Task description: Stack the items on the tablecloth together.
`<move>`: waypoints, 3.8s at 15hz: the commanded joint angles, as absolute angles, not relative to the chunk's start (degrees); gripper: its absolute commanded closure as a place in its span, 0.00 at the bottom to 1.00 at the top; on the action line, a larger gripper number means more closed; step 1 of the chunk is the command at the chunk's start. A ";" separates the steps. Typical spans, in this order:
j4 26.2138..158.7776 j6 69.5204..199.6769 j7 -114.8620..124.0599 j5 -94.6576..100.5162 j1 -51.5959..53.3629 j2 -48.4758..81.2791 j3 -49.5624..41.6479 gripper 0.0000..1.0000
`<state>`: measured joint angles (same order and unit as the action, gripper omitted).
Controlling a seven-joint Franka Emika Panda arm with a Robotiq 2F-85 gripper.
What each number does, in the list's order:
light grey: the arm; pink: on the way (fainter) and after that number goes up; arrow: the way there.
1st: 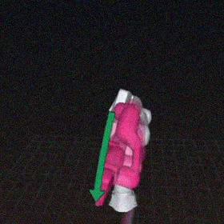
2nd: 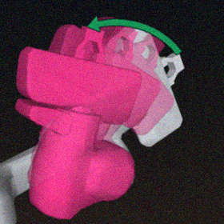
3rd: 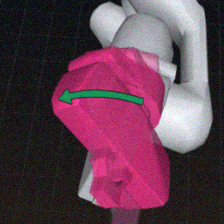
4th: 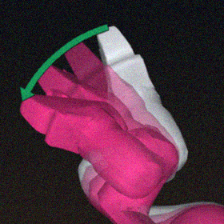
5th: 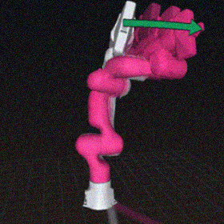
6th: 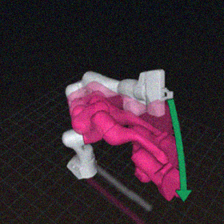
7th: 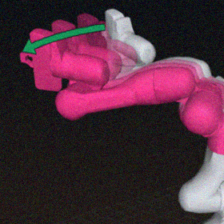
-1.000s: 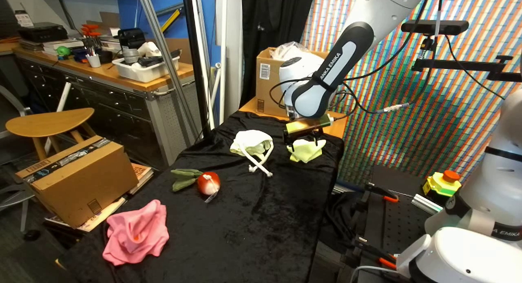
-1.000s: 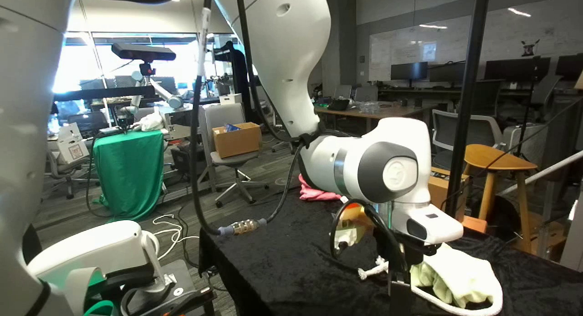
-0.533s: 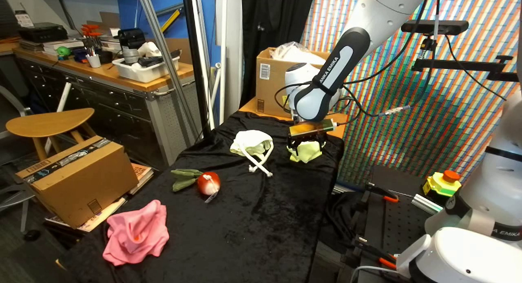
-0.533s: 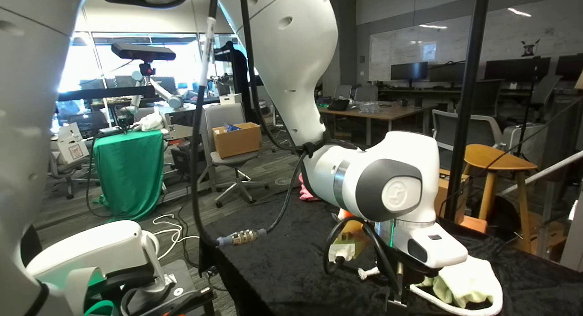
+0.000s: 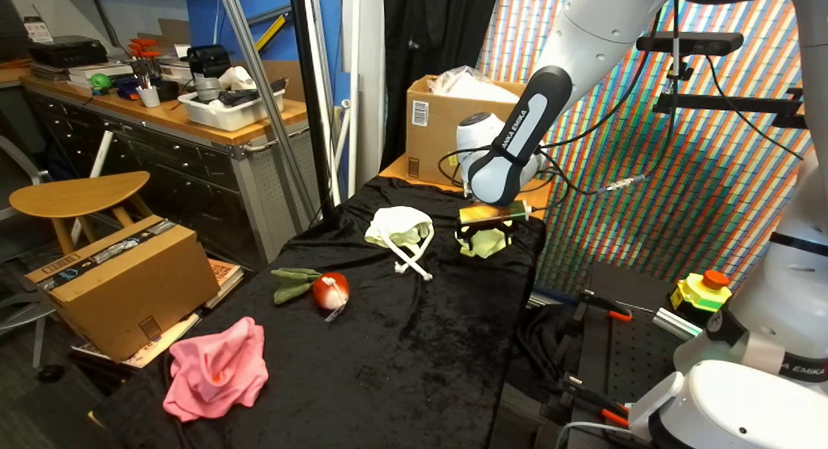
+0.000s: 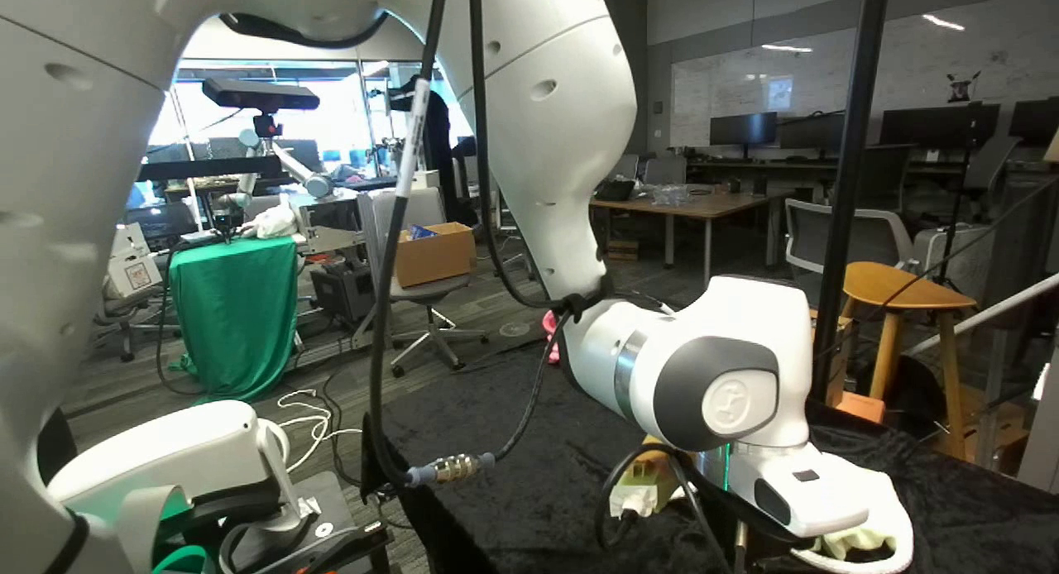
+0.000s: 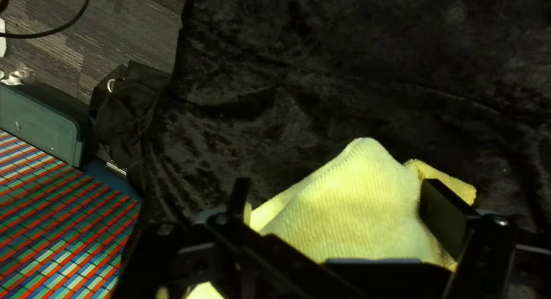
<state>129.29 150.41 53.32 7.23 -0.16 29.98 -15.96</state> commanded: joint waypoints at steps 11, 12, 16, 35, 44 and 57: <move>127.80 156.88 54.37 4.21 1.78 30.51 -19.73 0.62; 127.64 157.27 54.27 4.20 1.93 30.49 -19.91 0.69; 127.24 158.19 54.74 4.74 3.35 30.18 -21.04 0.90; 125.67 170.40 69.43 26.01 30.51 20.23 -40.50 0.89; 118.81 165.12 61.68 15.74 19.09 26.64 -21.28 0.89; 114.74 158.92 55.57 13.44 14.47 29.59 -17.85 0.01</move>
<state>115.29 160.26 56.56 12.56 13.02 31.35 -16.59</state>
